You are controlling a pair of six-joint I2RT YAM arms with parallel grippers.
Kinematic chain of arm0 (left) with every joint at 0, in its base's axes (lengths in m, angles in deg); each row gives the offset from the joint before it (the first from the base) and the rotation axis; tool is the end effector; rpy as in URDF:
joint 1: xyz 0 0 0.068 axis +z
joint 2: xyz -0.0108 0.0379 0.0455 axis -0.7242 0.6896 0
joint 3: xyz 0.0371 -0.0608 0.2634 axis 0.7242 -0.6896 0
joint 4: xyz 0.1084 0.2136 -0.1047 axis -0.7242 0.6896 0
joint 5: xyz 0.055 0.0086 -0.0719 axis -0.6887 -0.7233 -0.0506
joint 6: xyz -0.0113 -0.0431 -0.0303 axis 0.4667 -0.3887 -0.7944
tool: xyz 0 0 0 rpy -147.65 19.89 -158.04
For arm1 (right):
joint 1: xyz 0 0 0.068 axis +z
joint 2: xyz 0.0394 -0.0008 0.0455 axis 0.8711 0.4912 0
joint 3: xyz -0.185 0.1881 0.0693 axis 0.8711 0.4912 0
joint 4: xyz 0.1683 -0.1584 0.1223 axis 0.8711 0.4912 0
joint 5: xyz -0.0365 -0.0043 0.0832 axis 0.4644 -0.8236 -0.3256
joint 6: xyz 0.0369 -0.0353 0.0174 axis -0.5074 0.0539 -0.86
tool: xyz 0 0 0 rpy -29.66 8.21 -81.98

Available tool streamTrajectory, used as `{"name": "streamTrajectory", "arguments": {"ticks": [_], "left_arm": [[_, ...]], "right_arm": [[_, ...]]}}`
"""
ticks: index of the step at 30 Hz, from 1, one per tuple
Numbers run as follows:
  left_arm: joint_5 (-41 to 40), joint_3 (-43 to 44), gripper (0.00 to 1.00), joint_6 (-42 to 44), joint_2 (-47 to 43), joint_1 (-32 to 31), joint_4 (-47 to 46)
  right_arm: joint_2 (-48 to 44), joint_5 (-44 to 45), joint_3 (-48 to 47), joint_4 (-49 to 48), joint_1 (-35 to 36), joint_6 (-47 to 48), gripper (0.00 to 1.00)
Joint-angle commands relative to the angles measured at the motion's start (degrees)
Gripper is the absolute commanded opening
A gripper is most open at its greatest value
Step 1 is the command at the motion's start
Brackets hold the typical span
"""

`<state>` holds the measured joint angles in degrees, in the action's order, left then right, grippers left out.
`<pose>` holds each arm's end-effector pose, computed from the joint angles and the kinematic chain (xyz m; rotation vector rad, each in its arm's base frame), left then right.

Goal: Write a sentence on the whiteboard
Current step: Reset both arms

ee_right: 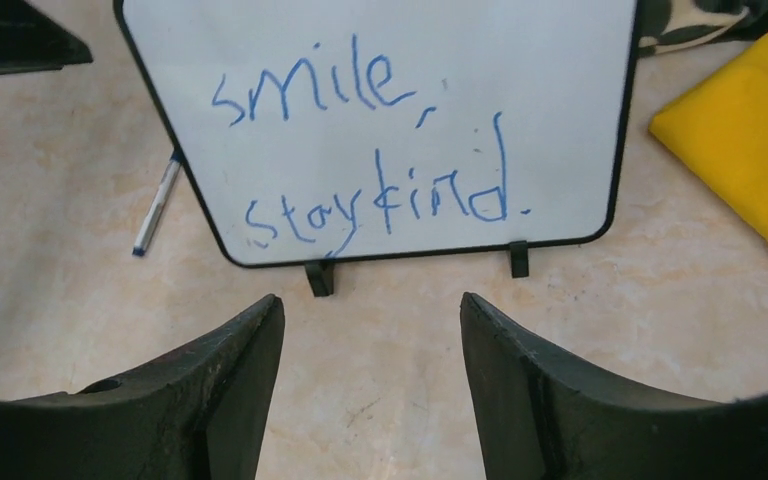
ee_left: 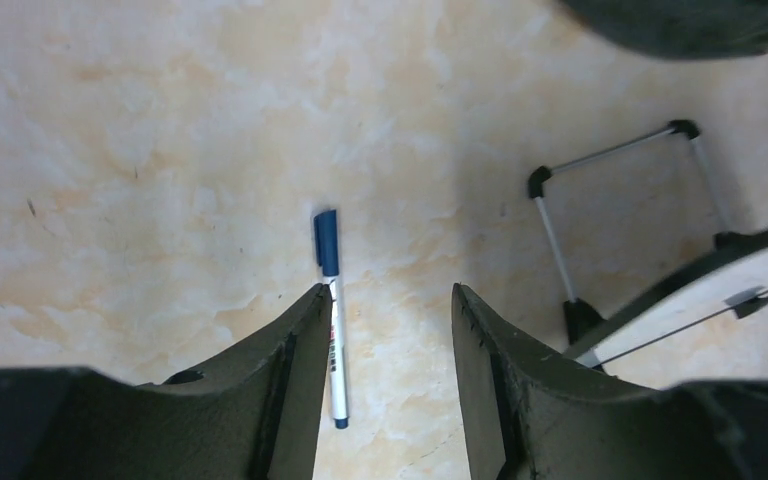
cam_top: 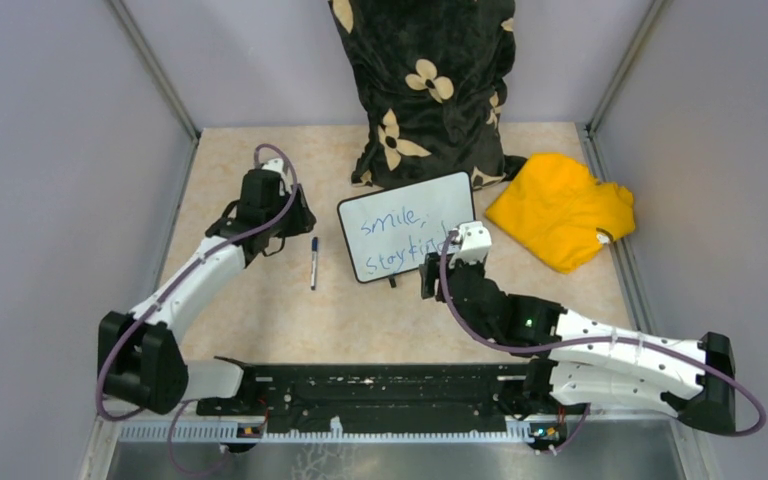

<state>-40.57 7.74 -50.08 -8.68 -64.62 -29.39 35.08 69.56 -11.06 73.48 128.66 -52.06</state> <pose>0.2799 -0.0899 0.2632 -0.0816 2.3054 -0.2868 0.0948 0.1683 0.2942 -0.1769 1.8983 0.3459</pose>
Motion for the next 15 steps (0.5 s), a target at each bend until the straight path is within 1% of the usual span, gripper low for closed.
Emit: {"name": "streamTrajectory", "arguments": {"ticks": [1,5,8,10,15], "left_arm": [[1.3,-2.9,0.54,-1.4,-4.9,-0.1,-5.7],[2.4,-3.8,0.53,-0.6,-7.2,-0.4,-6.6],[2.9,-4.3,0.53,0.7,-8.6,-0.4,-7.1],[5.9,-4.7,0.52,1.7,-9.4,-0.4,-7.4],[8.3,-6.0,0.52,2.2,-11.4,-0.4,-9.4]], "right_arm": [[-3.5,11.2,1.7,-5.4,-0.5,-2.3,0.65],[-4.8,17.3,2.8,-6.9,-0.5,-2.5,0.68],[-5.6,19.7,3.4,-6.8,-0.5,-2.9,0.69],[-6.0,20.6,4.0,-6.9,-0.5,-3.1,0.70],[-6.8,20.9,5.1,-7.4,-0.5,-3.0,0.70]]}}
